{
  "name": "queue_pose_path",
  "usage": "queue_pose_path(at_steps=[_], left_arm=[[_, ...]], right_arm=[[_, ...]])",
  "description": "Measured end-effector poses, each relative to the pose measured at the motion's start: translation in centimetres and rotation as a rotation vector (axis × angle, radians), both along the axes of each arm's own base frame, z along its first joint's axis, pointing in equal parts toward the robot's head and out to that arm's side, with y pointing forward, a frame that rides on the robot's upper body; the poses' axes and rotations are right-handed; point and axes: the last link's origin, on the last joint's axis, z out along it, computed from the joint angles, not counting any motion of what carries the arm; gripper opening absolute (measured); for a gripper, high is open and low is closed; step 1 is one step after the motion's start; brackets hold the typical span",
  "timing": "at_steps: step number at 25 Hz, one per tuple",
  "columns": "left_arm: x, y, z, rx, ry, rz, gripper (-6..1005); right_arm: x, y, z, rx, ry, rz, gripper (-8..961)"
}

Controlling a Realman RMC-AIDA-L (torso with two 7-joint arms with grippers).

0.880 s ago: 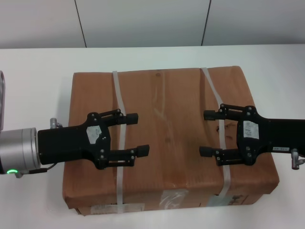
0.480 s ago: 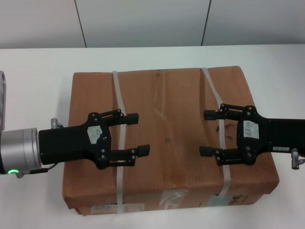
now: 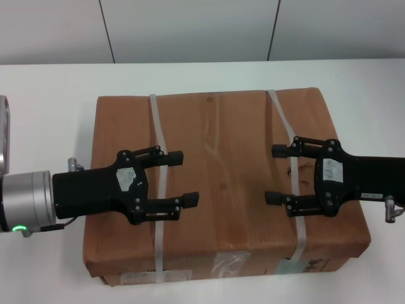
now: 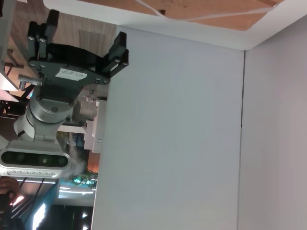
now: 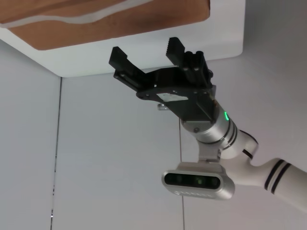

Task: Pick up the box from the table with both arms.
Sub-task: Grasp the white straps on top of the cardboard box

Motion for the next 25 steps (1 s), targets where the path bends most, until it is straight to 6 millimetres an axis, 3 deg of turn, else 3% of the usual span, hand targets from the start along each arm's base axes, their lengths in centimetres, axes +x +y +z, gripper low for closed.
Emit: queue_pose_path(at_steps=[5,12,14,19,25], left_arm=[[-0.2,0.5,0.6,0.015,-0.037,0.068,813],[-2.3,2.2,2.5,0.033,-0.166,0.404,813],[-3.2,2.3,2.3,0.025,-0.177,0.498,812],[-4.6,2.3,1.3,0.018,-0.174,0.621,812],[-5.5,2.5,0.1,0.022,-0.147,0.699,810]], right_arm=[[0.5,0.6,0.7,0.066,0.036,-0.077,860],[3.3,1.5,2.2,0.187,0.187,-0.402,858],[4.3,1.8,1.5,0.143,0.201,-0.559,858],[5.3,1.9,-0.6,0.051,0.198,-0.754,858],[4.9,2.4,-2.6,-0.003,0.187,-0.813,858]])
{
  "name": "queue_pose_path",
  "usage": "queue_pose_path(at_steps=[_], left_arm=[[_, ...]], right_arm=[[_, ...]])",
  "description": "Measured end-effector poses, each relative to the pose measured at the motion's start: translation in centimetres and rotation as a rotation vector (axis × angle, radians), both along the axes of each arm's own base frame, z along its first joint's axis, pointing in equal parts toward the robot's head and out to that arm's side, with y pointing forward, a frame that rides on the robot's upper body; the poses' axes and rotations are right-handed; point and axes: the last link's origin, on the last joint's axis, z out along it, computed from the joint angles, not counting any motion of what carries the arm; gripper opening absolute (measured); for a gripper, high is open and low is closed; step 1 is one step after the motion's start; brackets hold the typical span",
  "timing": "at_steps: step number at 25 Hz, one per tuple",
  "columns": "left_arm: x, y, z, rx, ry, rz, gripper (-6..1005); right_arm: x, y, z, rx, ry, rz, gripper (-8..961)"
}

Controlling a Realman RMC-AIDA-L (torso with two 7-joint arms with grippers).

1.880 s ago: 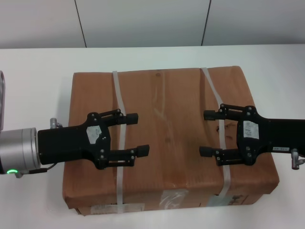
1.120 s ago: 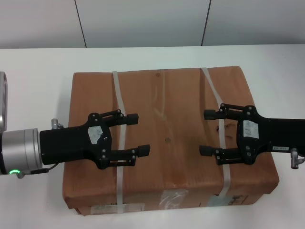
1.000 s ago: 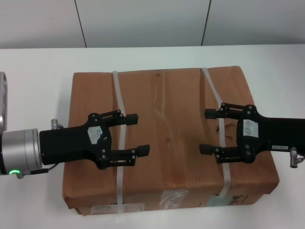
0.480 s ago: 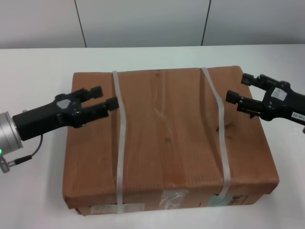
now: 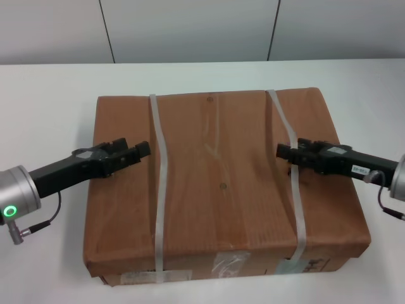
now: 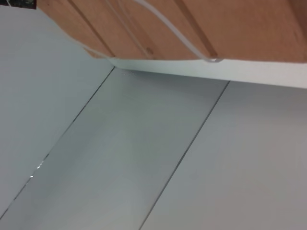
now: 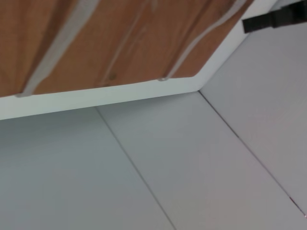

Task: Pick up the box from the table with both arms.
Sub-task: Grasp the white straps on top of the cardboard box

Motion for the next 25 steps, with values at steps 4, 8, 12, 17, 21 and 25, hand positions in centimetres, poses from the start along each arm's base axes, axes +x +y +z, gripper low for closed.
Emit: queue_pose_path(at_steps=[4,8,12,17,21,25], left_arm=[[0.0,0.3,-0.7,-0.016,0.009,0.025,808],[0.2,0.5,-1.3,-0.046,0.013,0.041,806],[0.4,0.6,-2.1,-0.085,0.036,0.051,803],[1.1,0.9,-2.7,-0.118,0.052,0.038,800],[1.5,1.1,-3.1,-0.139,0.055,0.03,798],[2.1,1.4,-3.4,-0.158,0.055,0.018,796]], right_arm=[[-0.2,0.3,-0.5,-0.005,0.004,-0.018,858],[-0.6,0.5,-1.0,-0.013,0.01,-0.02,858],[-1.2,1.1,-1.7,-0.025,0.008,-0.02,857],[-2.2,1.7,-2.4,-0.04,0.008,-0.004,857],[-3.3,2.3,-3.1,-0.06,0.002,0.02,857],[-4.0,2.8,-3.5,-0.065,-0.006,0.041,857]])
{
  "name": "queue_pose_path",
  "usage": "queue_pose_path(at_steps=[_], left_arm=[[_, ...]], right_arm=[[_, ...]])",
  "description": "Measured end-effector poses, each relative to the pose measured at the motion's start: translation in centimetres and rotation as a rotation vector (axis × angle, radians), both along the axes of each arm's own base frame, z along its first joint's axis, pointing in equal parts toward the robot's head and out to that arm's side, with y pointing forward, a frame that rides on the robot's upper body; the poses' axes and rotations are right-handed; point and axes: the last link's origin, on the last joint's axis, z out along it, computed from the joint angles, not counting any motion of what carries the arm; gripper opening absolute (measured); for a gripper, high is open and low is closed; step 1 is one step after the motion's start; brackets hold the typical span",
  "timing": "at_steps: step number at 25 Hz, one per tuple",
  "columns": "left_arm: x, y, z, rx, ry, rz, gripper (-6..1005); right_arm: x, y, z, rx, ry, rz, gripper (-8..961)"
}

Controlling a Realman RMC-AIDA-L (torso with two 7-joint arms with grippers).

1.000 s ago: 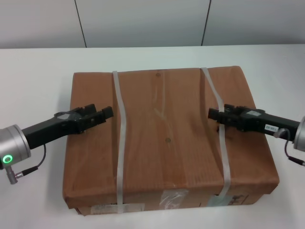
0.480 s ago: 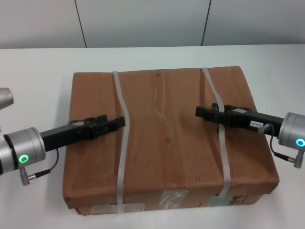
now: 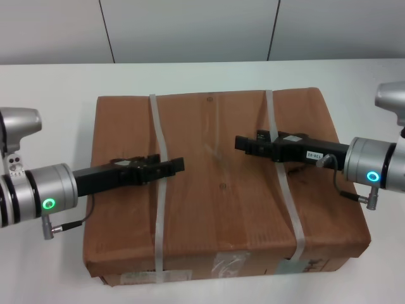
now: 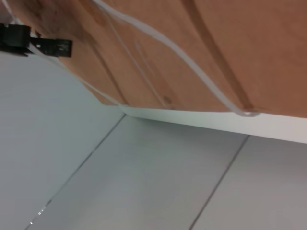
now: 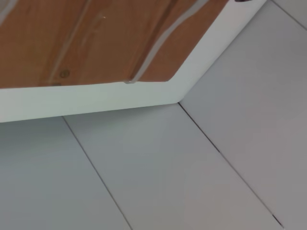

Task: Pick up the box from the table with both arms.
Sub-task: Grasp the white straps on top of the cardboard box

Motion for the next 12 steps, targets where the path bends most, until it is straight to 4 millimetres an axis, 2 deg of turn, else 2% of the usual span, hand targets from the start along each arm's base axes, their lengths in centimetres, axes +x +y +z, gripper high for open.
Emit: queue_pose_path(at_steps=[12], left_arm=[[2.4,0.5,-1.5,-0.094,0.027,-0.07,789]], right_arm=[[-1.9,1.1,-0.8,0.014,-0.015,0.071,858]])
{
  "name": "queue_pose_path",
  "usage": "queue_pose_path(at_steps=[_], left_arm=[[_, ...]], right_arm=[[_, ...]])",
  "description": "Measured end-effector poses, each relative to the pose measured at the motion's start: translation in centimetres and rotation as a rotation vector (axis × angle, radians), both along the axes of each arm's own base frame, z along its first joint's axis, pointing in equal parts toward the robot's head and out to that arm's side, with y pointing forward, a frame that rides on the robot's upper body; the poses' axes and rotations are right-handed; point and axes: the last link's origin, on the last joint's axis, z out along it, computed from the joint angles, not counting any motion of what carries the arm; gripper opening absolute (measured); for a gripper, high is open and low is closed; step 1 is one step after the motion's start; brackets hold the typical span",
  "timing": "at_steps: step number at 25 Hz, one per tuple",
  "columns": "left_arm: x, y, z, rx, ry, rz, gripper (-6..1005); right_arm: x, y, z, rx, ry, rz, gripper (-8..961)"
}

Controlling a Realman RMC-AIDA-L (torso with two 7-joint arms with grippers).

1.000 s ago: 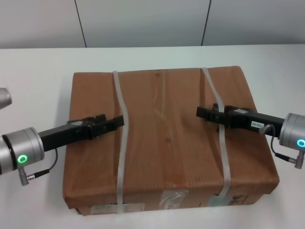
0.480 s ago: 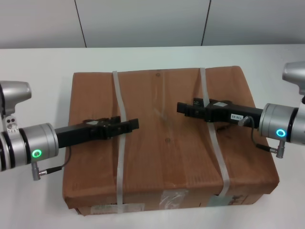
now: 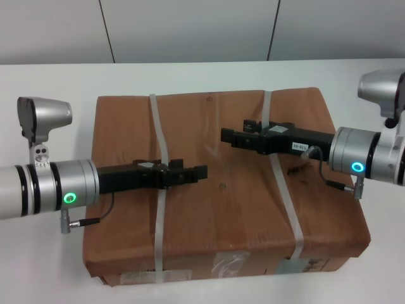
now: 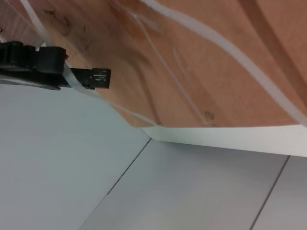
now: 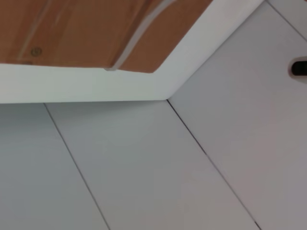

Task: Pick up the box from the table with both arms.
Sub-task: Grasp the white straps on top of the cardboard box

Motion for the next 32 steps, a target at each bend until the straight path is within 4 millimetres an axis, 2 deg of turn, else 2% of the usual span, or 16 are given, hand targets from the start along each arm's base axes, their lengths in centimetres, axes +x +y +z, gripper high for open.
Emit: queue_pose_path(at_steps=[11,17,27,32], left_arm=[[0.15,0.81,-0.27,0.034,0.025,0.009,782],[-0.01,0.77,-0.12,0.063,0.015,0.001,578],[-0.08,0.74,-0.09,0.07,0.017,-0.004,109],[-0.12,0.73,-0.04,0.076,0.012,-0.001,109]], right_arm=[[-0.43,0.28,-0.28,0.046,-0.016,0.049,826],[-0.22,0.01,-0.36,0.08,-0.017,0.066,793],[-0.04,-0.18,-0.55,0.077,-0.006,0.044,721],[0.22,-0.44,-0.69,0.073,-0.006,0.033,668]])
